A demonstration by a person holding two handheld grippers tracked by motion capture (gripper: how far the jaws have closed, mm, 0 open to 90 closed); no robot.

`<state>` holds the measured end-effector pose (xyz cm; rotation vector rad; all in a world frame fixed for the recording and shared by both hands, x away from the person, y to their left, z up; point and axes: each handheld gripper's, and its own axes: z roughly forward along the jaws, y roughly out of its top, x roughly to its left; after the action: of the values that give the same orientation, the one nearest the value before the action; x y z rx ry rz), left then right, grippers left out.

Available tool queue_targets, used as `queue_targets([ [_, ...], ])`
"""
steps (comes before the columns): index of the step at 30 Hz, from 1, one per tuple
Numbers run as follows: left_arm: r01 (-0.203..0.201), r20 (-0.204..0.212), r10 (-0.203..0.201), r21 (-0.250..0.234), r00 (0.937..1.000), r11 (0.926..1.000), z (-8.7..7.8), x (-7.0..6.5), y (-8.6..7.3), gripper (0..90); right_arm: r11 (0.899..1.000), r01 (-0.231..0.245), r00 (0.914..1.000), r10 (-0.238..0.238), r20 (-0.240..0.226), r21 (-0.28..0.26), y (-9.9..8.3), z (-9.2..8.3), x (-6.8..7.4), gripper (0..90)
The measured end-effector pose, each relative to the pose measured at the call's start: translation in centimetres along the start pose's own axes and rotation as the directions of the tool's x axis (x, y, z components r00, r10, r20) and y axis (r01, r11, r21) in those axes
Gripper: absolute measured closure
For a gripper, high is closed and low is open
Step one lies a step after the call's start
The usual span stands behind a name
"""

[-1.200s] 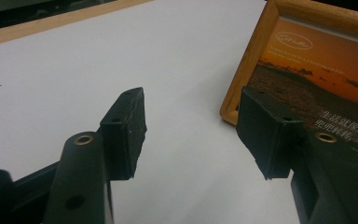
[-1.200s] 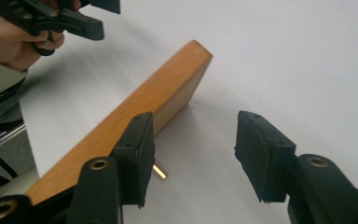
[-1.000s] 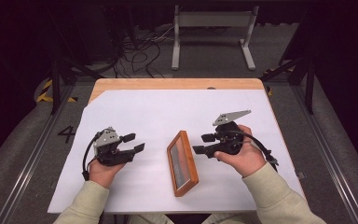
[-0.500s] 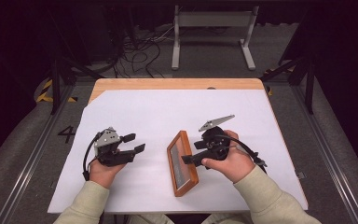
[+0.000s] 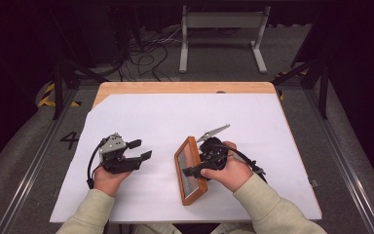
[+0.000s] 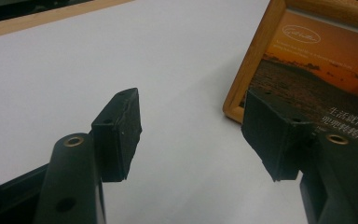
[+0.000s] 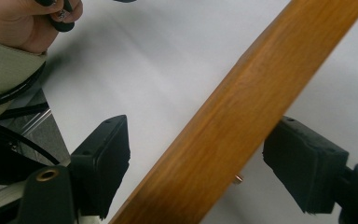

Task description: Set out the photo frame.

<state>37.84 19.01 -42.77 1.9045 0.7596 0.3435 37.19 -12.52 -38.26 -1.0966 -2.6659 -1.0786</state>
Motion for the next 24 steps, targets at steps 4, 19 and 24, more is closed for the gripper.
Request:
queue_targets([
  [4,0.002,0.0,-0.002,0.007,1.0,1.0,0.13,0.2,-0.14,36.2,1.0,-0.003,1.0,0.003,-0.002,0.023,0.0,0.61,0.0,24.3],
  [19,0.007,0.004,-0.007,0.01,1.0,0.9999,0.24,0.32,-0.23,36.0,0.999,-0.039,0.999,0.038,0.022,0.022,0.15,0.03,-0.09,46.5],
  [24,0.009,0.005,-0.009,0.013,0.9999,0.9999,0.26,0.28,-0.23,36.0,0.997,-0.044,0.9983,0.042,0.04,0.065,0.48,-0.23,0.24,59.4],
])
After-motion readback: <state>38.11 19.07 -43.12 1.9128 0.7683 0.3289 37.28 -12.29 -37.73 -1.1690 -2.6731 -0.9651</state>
